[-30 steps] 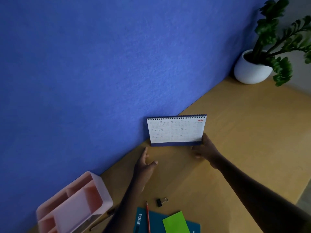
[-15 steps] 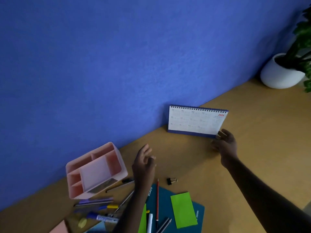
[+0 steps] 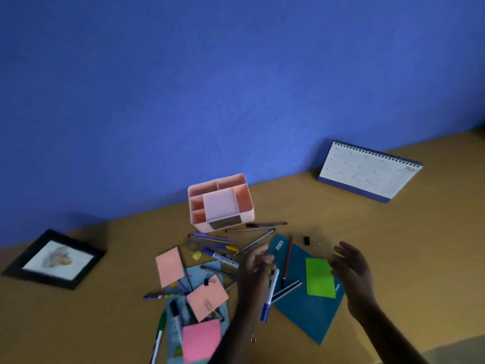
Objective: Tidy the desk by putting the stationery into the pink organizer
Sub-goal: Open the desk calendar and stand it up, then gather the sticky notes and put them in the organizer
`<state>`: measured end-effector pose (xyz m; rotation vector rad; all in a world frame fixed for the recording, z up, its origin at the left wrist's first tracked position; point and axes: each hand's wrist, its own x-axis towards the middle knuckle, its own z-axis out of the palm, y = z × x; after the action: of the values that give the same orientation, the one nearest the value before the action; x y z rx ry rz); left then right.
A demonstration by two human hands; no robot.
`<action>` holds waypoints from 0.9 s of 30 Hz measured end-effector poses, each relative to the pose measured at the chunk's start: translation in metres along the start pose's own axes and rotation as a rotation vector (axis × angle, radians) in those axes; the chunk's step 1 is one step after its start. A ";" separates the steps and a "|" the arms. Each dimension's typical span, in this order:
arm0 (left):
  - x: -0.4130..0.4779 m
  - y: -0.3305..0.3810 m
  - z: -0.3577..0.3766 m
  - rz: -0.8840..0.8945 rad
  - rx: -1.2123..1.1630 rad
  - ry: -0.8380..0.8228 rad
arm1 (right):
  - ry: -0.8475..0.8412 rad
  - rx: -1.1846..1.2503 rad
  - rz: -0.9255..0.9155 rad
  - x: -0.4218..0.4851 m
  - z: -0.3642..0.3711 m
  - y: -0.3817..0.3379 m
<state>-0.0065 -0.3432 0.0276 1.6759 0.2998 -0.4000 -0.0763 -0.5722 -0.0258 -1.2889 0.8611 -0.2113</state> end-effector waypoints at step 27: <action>-0.118 -0.088 -0.160 -0.339 -0.146 0.169 | -0.632 -0.745 -0.045 -0.150 0.098 0.060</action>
<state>-0.1359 -0.1691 0.0177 1.5189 0.7281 -0.4754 -0.1331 -0.3925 -0.0110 -1.9151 0.3536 0.5139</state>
